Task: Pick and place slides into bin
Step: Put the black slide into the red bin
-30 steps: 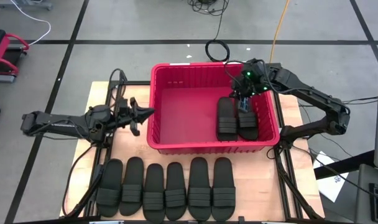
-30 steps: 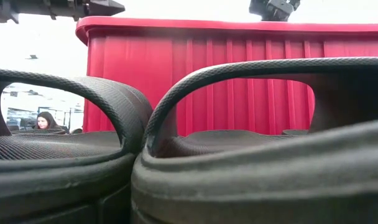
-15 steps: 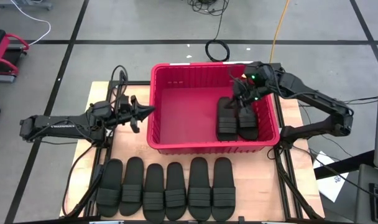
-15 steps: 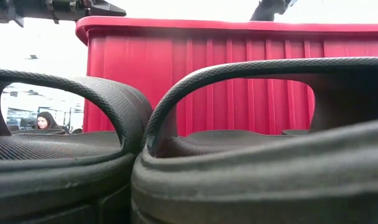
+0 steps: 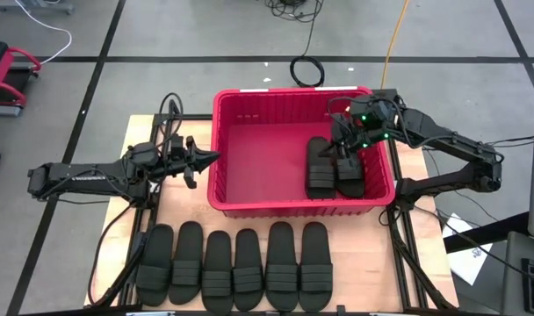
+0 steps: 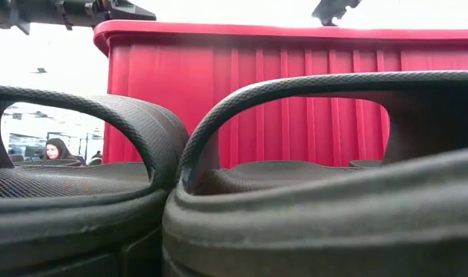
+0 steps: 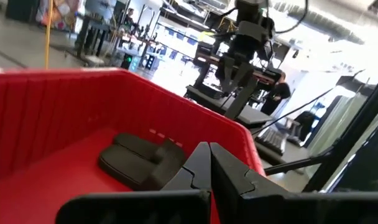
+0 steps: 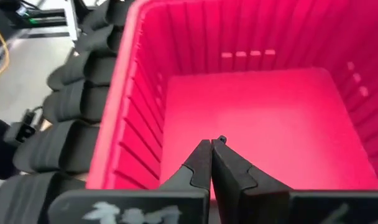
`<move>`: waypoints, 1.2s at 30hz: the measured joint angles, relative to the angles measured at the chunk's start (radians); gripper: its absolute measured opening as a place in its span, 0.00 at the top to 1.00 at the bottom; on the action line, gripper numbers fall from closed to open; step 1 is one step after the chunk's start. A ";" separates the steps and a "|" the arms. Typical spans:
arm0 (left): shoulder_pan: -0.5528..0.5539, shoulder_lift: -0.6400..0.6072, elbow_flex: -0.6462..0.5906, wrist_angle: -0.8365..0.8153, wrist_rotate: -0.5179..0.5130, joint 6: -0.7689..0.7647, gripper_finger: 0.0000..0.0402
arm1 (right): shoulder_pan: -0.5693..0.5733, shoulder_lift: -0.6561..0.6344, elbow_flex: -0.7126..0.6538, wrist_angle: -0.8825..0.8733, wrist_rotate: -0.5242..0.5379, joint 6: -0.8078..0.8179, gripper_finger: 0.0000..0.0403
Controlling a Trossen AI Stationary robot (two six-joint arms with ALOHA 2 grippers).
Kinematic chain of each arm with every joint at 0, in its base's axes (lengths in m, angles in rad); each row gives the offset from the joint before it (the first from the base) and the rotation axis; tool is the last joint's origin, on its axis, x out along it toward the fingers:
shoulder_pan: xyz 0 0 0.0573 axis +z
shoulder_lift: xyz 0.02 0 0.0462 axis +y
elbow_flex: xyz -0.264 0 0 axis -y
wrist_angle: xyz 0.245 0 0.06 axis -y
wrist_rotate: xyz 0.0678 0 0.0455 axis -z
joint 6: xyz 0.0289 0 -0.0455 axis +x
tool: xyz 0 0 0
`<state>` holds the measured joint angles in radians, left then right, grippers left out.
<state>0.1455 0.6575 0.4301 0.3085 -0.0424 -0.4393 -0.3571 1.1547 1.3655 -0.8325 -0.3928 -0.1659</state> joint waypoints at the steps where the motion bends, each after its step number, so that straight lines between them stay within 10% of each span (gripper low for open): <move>1: 0.000 0.000 0.000 -0.003 0.000 -0.022 1.00 | 0.006 0.004 0.000 0.012 0.000 0.008 1.00; 15: 0.029 -0.005 0.000 -0.080 0.007 -0.124 1.00 | 0.011 0.015 -0.001 0.070 0.131 0.050 1.00; 27: 0.033 -0.165 0.000 0.083 0.128 0.235 1.00 | 0.085 -0.038 -0.001 0.163 0.029 0.200 1.00; 36: 0.033 -0.254 0.000 0.052 0.121 0.224 1.00 | 0.286 -0.112 -0.001 0.170 0.324 0.316 1.00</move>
<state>0.1783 0.4037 0.4305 0.3600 0.0785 -0.2150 -0.0707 1.0423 1.3647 -0.6622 -0.0692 0.1501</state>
